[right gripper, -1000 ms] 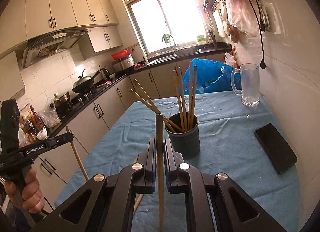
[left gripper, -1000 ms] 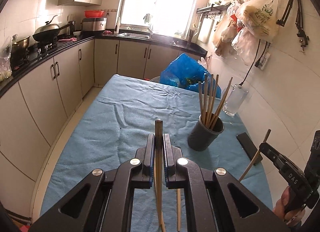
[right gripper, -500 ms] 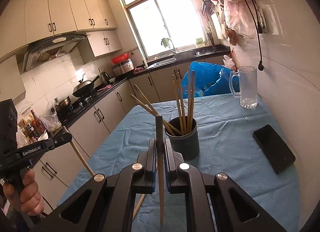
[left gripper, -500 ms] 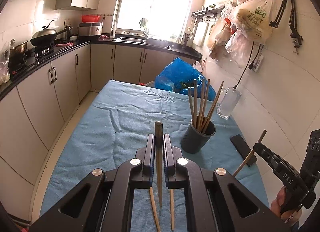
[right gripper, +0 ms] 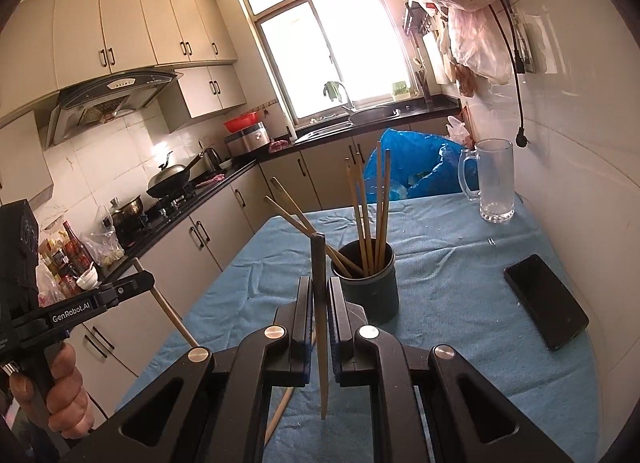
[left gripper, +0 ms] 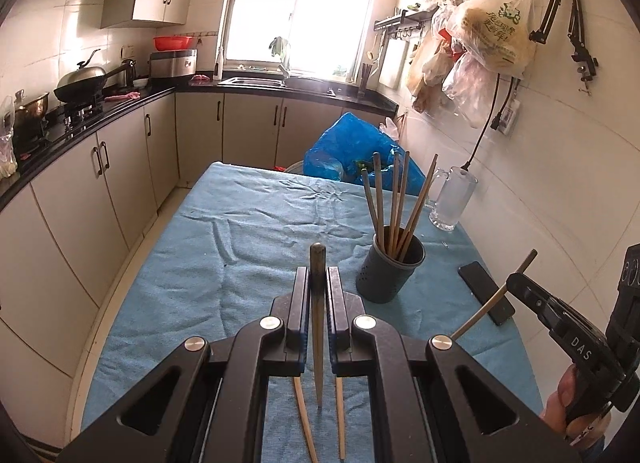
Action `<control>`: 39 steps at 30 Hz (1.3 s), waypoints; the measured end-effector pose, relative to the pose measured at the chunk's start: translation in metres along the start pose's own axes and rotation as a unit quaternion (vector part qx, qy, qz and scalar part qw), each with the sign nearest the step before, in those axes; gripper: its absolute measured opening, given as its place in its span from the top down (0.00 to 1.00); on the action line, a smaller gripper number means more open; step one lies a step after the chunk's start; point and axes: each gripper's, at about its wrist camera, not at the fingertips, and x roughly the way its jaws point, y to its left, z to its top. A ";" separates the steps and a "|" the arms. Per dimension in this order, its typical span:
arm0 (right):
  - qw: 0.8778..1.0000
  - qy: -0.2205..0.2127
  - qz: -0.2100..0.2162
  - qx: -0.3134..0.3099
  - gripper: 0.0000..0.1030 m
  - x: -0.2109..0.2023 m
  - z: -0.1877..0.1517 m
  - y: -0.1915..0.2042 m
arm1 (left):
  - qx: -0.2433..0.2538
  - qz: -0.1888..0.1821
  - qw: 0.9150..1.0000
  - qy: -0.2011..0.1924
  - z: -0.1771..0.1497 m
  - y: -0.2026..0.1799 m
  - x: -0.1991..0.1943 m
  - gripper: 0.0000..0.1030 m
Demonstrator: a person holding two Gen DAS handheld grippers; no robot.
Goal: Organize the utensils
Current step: 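Lift both held chopsticks upright and carry them over the black cup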
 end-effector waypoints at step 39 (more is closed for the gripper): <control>0.999 -0.036 0.006 0.005 0.92 -0.037 0.007 -0.003 | 0.021 0.000 1.000 -0.019 0.000 -0.017 -0.028 0.93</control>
